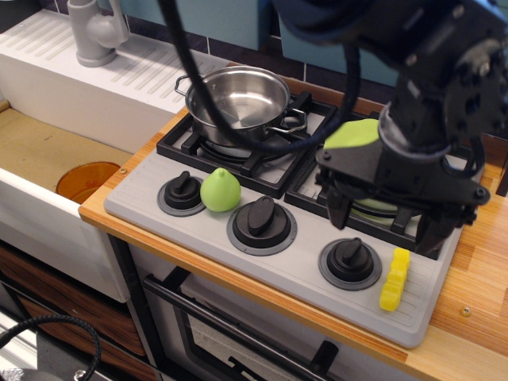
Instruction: Put fry on plate and smallpear in pot or pan on stove
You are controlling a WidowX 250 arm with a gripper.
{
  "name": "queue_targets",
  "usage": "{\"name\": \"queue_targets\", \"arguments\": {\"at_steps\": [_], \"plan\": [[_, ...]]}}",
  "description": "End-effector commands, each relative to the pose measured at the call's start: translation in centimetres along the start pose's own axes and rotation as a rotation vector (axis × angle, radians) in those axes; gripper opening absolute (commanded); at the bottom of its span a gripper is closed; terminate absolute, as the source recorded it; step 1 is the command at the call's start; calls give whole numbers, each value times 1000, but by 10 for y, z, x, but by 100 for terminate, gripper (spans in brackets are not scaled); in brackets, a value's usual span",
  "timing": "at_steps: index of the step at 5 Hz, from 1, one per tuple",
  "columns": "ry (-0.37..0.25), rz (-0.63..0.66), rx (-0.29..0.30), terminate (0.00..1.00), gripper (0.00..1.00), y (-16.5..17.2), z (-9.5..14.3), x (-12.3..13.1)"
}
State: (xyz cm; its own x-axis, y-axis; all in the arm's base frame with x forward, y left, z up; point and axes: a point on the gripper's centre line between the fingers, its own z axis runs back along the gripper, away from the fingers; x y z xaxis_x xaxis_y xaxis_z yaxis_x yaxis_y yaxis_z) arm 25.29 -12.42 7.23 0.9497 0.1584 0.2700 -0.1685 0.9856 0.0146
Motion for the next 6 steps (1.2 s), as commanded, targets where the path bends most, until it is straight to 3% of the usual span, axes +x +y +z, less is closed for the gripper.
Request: {"name": "queue_targets", "arguments": {"at_steps": [1, 6], "plan": [[-49, 11, -4, 0, 100, -9, -6, -2], [-90, 15, -10, 0, 100, -23, -40, -14]]}}
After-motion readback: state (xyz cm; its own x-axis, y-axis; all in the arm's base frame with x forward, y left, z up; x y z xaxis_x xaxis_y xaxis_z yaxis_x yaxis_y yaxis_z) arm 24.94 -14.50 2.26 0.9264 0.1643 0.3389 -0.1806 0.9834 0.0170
